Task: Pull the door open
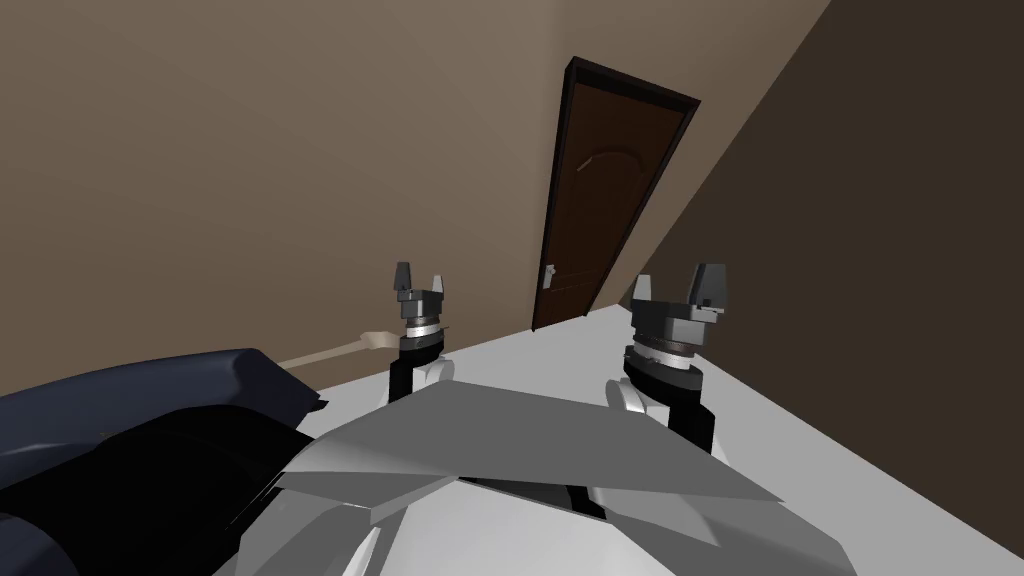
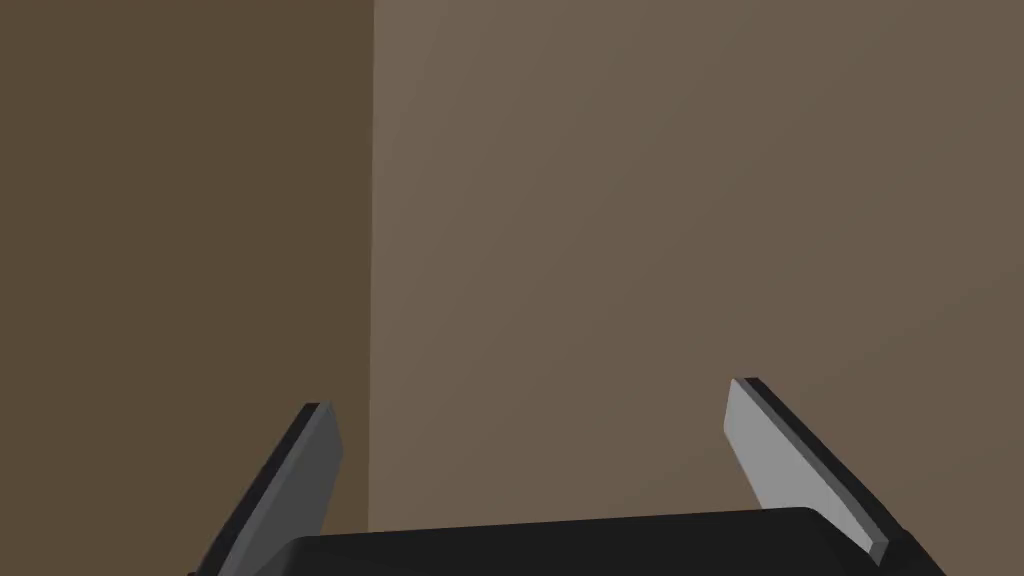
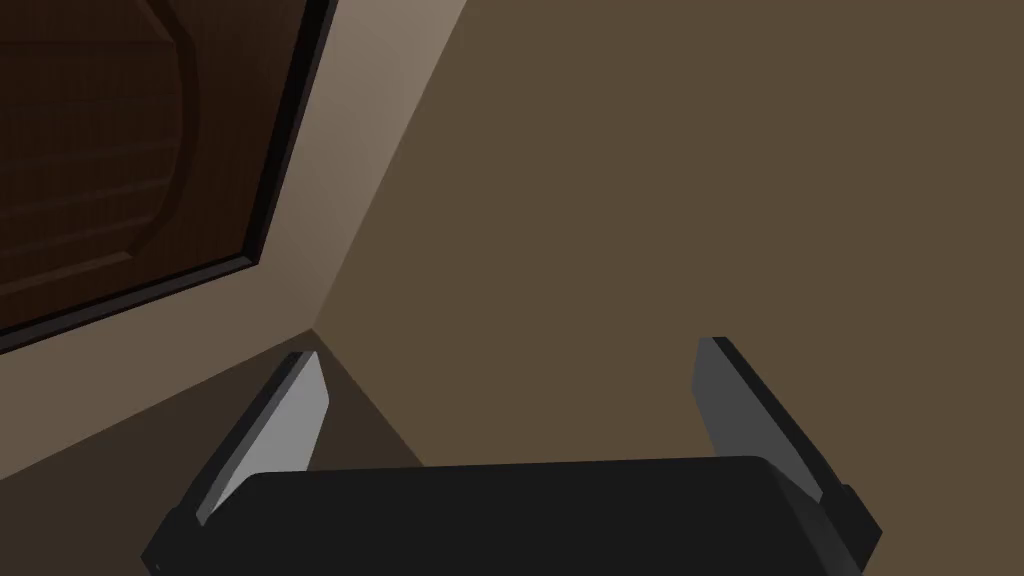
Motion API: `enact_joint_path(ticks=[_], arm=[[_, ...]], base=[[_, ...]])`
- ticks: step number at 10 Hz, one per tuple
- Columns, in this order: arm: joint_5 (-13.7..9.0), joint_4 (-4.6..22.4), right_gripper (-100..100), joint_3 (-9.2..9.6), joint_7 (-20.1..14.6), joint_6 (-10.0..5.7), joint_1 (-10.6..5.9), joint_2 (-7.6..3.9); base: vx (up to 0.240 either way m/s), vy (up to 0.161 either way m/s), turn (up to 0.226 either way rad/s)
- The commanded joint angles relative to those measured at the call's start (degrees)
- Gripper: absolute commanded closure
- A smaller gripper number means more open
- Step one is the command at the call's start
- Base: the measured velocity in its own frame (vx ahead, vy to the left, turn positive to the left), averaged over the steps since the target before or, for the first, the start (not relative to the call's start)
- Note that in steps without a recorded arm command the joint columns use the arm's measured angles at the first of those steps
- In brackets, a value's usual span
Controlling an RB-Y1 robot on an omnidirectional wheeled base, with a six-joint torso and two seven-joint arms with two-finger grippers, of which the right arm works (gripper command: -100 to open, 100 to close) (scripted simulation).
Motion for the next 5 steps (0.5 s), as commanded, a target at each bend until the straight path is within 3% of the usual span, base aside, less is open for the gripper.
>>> enact_joint_path(ticks=[1, 5], arm=[[0.9, 1.7, -100, -0.06, 1.1, 0.16, -0.57, -0.64], [3.9, 7.4, -100, -0.27, 4.8, 0.7, -2.52, -2.55]], base=[[0.039, 0.096, 0.0], [0.134, -0.064, 0.051]])
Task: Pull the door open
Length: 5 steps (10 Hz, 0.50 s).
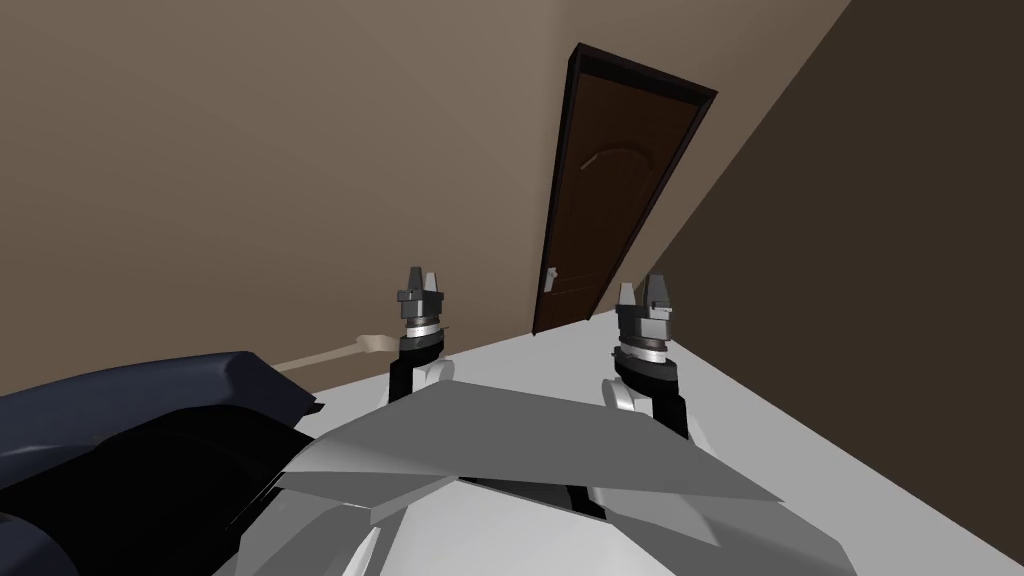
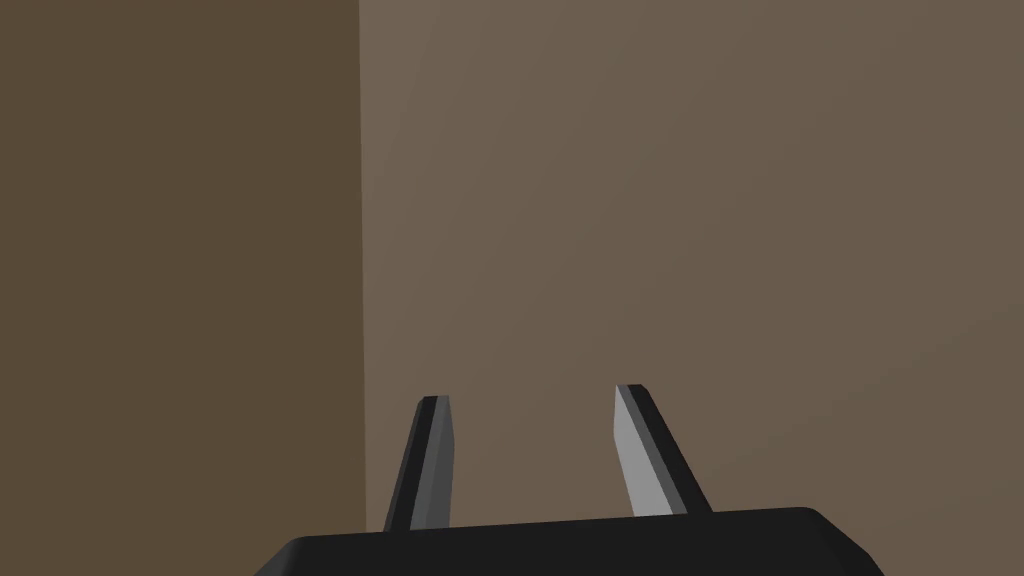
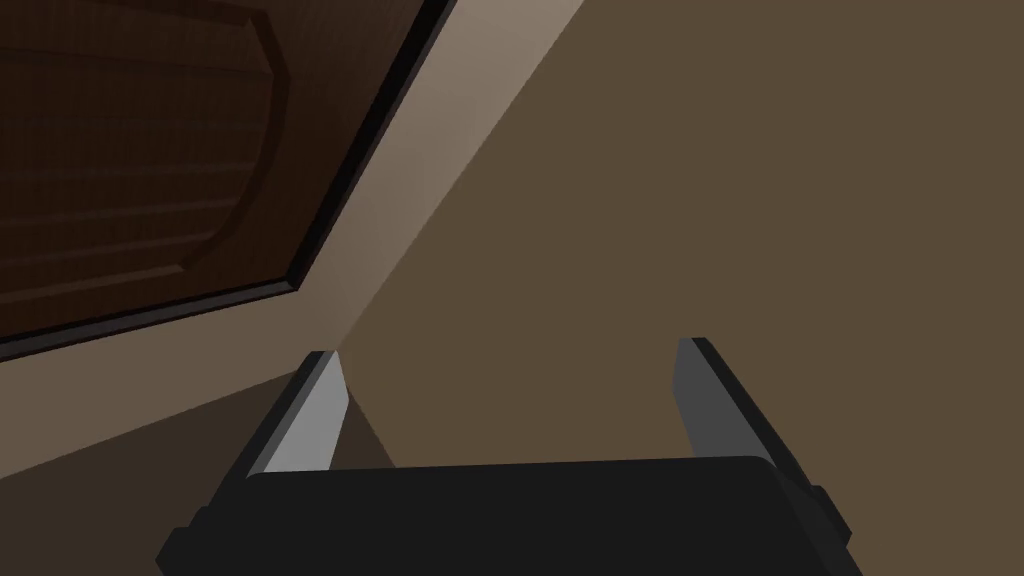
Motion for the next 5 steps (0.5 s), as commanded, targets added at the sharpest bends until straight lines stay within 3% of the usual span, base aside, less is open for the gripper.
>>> enact_joint_path(ticks=[1, 5], arm=[[1.3, 2.5, -100, -0.12, 1.7, 0.66, -1.4, -0.62], [3.8, 7.3, -100, -0.3, 4.8, 1.12, -3.05, -2.07]], base=[[0.126, -0.033, 0.036], [0.099, -0.02, 0.036]])
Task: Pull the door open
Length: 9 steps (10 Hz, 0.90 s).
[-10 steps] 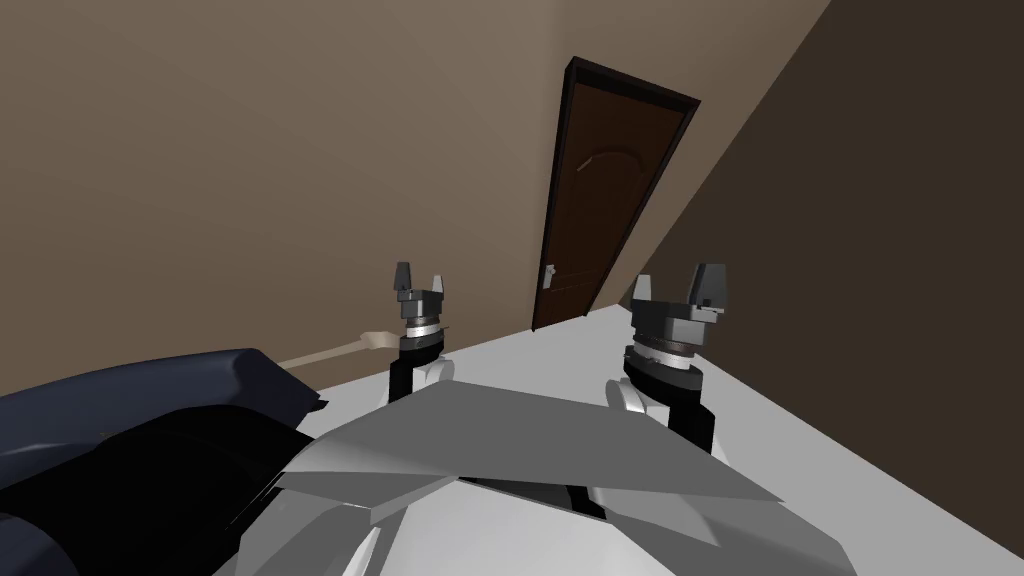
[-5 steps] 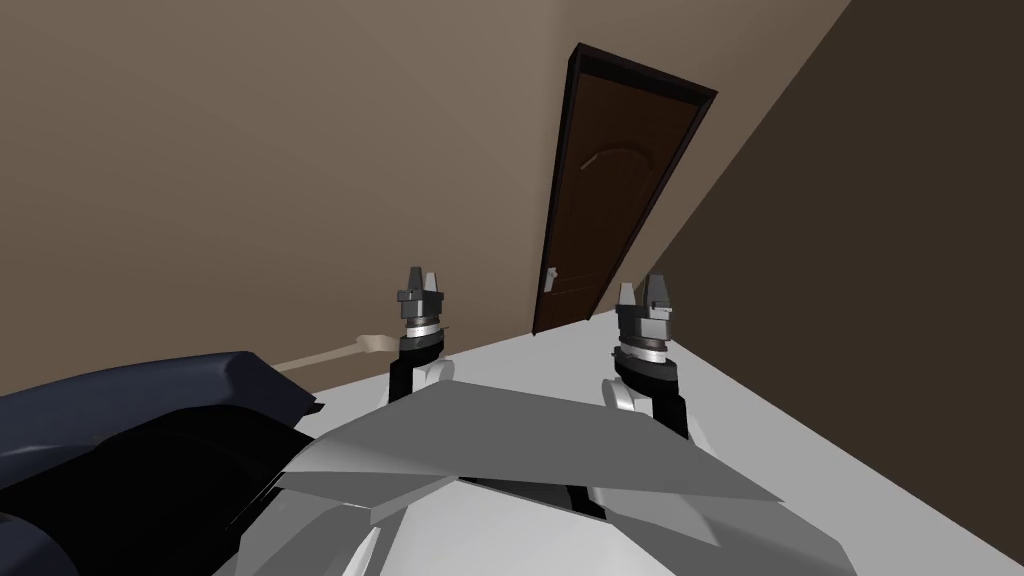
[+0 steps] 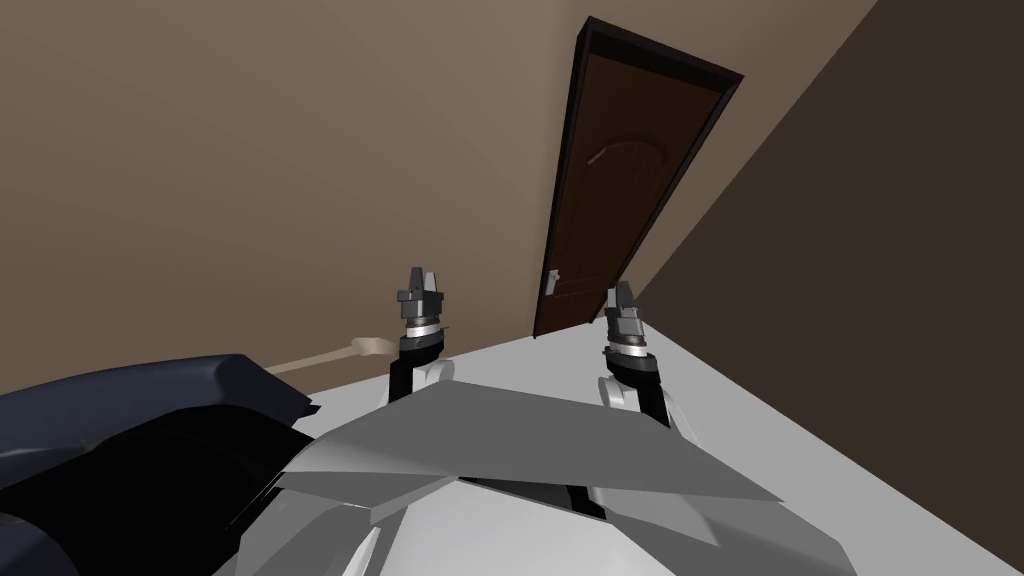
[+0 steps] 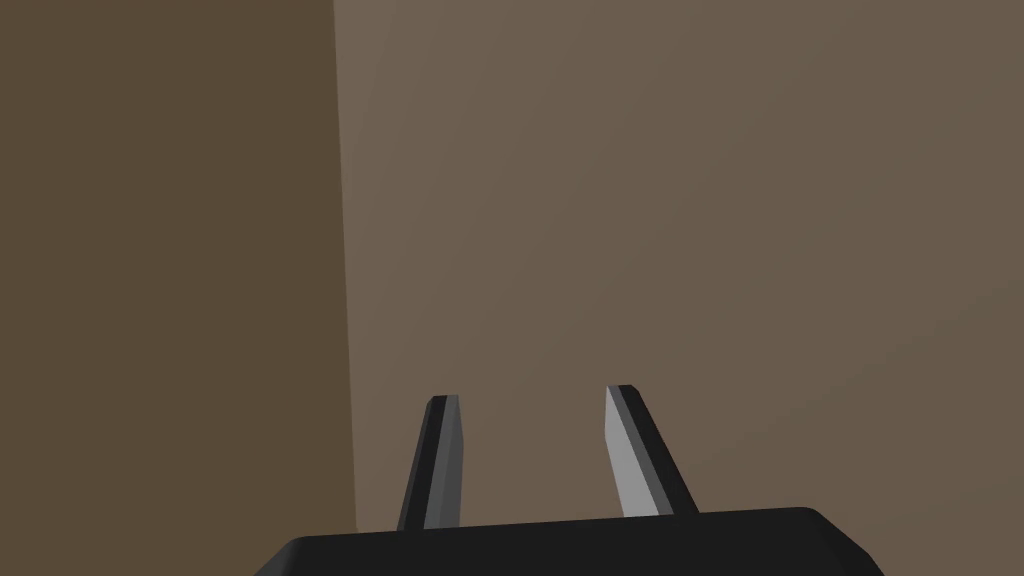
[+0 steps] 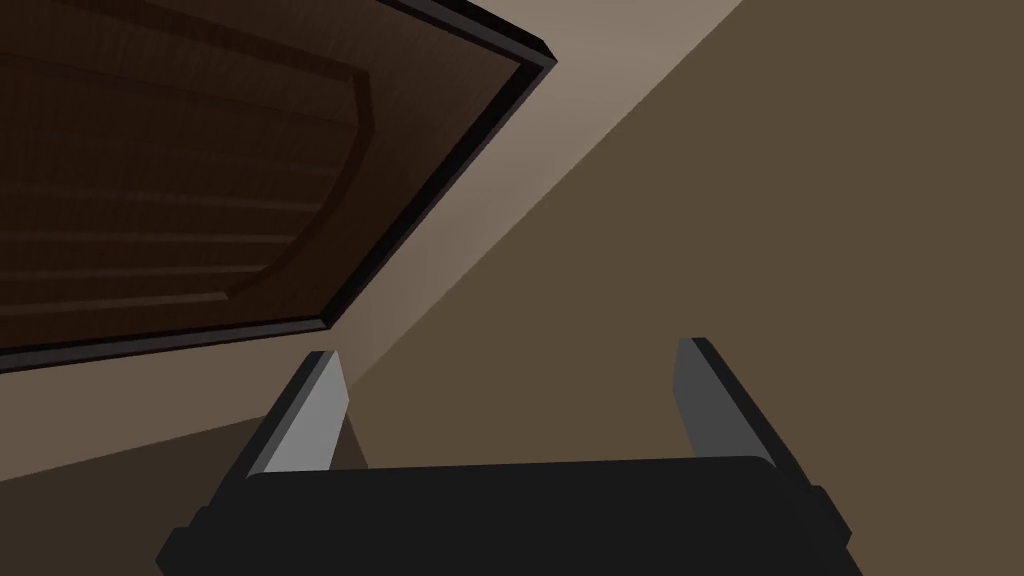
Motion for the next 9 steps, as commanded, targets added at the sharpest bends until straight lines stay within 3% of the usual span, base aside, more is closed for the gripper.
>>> enact_joint_path(ticks=[1, 9], arm=[[1.2, 2.0, -100, -0.07, 1.5, 0.46, -0.89, -0.62], [7.4, 13.8, -100, -0.5, 9.1, 1.57, -4.89, -3.83]], base=[[0.075, -0.02, 0.04], [0.098, -0.041, 0.043]])
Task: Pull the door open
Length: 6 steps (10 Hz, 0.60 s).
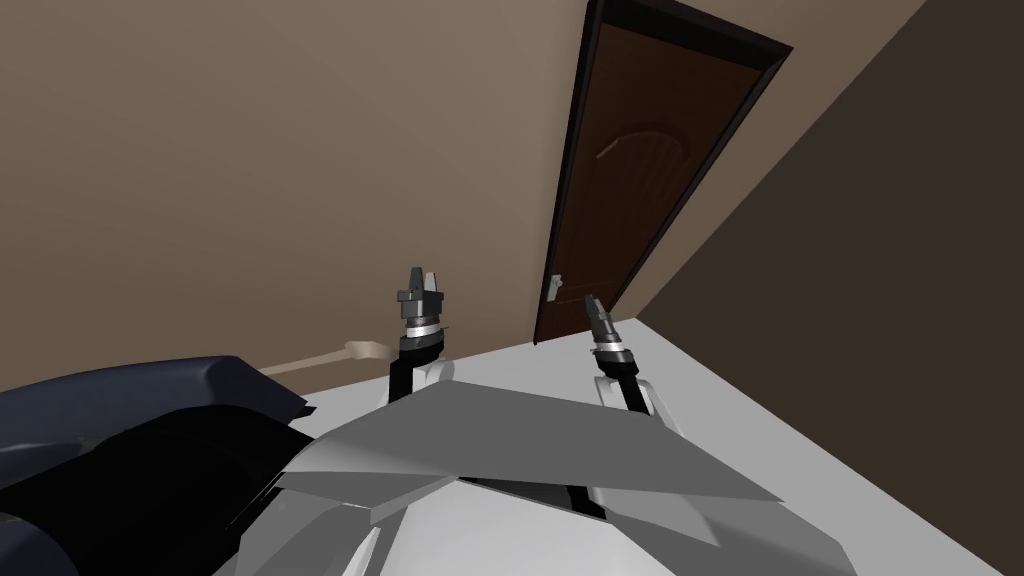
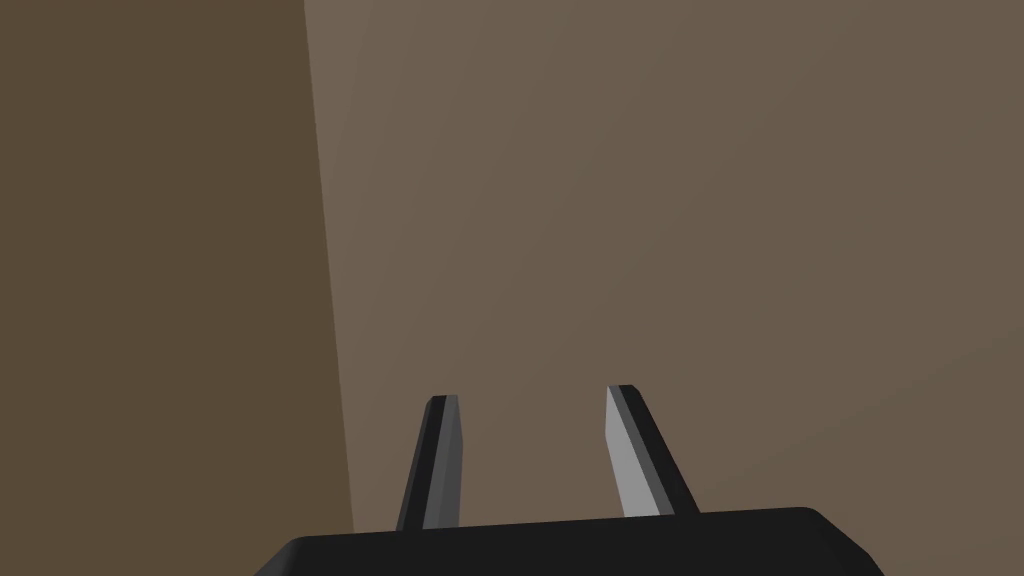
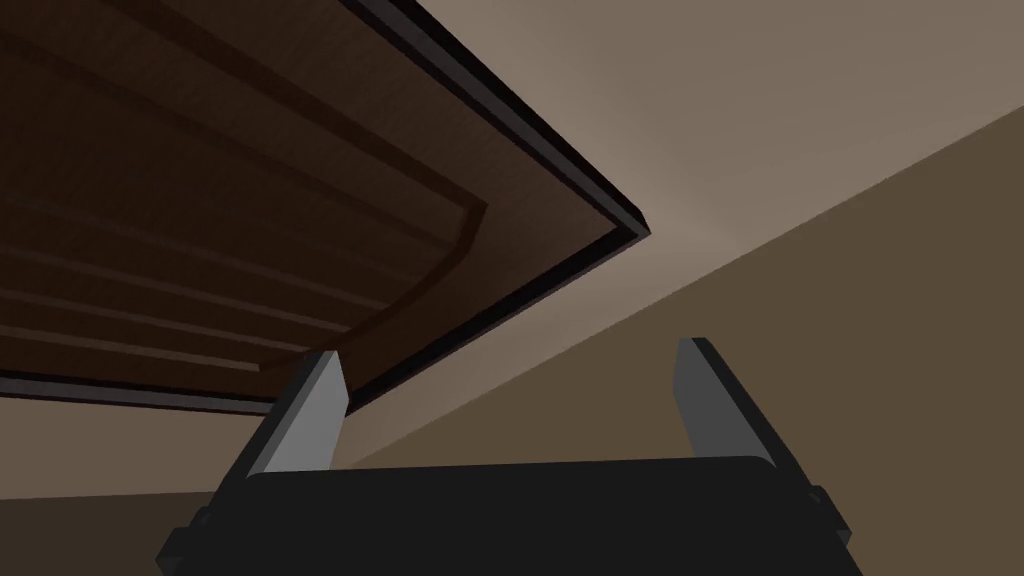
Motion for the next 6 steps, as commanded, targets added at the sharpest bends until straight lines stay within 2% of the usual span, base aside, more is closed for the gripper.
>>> enact_joint_path(ticks=[1, 2, 3, 6], arm=[[1.3, 2.5, -100, -0.11, 1.7, 0.17, -0.68, -0.7], [2.1, 4.0, -100, -0.17, 2.7, 0.32, -1.21, -1.11], [2.1, 4.0, -100, -0.17, 2.7, 0.32, -1.21, -1.11], [4.6, 8.7, -100, -0.34, 5.7, 0.76, -2.78, -2.31]], base=[[0.092, -0.04, 0.042], [0.105, -0.049, 0.043], [0.067, -0.032, 0.021], [0.067, -0.032, 0.041]])
